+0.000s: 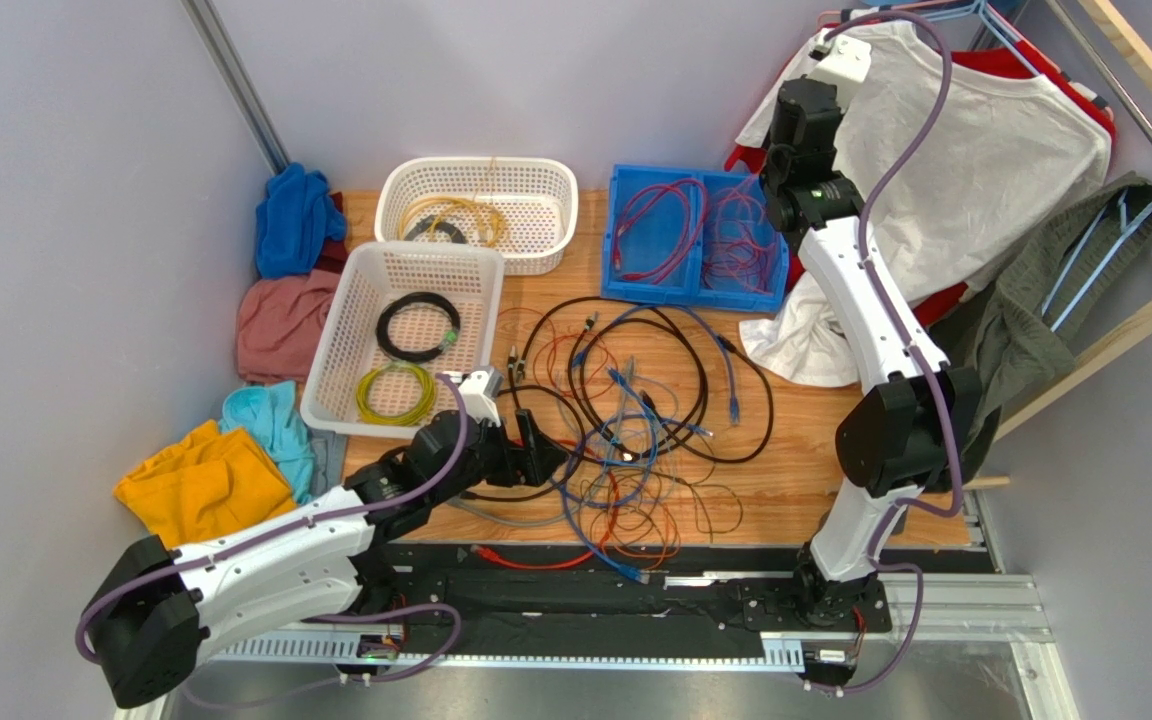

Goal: Untangle the cables

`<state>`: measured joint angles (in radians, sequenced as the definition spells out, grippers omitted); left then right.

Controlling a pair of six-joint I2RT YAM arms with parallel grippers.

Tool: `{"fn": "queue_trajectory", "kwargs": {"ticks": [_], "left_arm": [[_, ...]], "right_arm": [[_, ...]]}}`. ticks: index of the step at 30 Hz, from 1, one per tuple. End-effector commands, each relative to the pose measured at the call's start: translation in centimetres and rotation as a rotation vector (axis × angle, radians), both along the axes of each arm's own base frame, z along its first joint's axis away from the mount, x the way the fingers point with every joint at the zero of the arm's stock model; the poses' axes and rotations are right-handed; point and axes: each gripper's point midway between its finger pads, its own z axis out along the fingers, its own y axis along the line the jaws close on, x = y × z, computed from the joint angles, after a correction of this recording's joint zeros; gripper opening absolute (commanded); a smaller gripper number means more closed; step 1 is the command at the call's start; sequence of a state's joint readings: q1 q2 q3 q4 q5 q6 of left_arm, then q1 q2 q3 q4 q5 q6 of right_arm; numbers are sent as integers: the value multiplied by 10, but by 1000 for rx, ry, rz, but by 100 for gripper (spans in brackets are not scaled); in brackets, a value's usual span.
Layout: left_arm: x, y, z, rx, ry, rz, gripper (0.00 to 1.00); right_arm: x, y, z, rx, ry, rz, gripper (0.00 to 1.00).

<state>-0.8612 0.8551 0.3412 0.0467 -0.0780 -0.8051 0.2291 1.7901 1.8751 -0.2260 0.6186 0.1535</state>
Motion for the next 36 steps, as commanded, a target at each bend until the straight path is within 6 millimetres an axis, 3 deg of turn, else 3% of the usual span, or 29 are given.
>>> {"fn": "queue_trajectory", "kwargs": {"ticks": [1,10,18,24,27,30,31,32,36], "left_arm": [[6,-13,25,-66,-44,-24,91],[6,-15,17,-66,-25,-22,91],[7,-27,10,-59,5,-56,91],[5,-33,9,-77,24,-77,90],[3,-33,10,-82,29,-81,90],[2,-31,10,-89,28,-74,90],[2,-30,11,-91,25,-73,90],[2,-30,12,-93,23,-71,90],[2,-27,14,-95,16,-58,90]], "right_arm": [[7,1,3,19,-50,6,0],[30,-3,-61,-12,62,-22,0],[26,-21,-116,32,155,-56,0],[23,-11,-163,46,276,-5,0],[25,4,-180,69,323,78,0],[27,17,-188,90,347,149,18],[33,22,-186,97,346,168,35],[29,24,-194,96,392,175,40],[25,20,-186,87,394,126,57]]}}
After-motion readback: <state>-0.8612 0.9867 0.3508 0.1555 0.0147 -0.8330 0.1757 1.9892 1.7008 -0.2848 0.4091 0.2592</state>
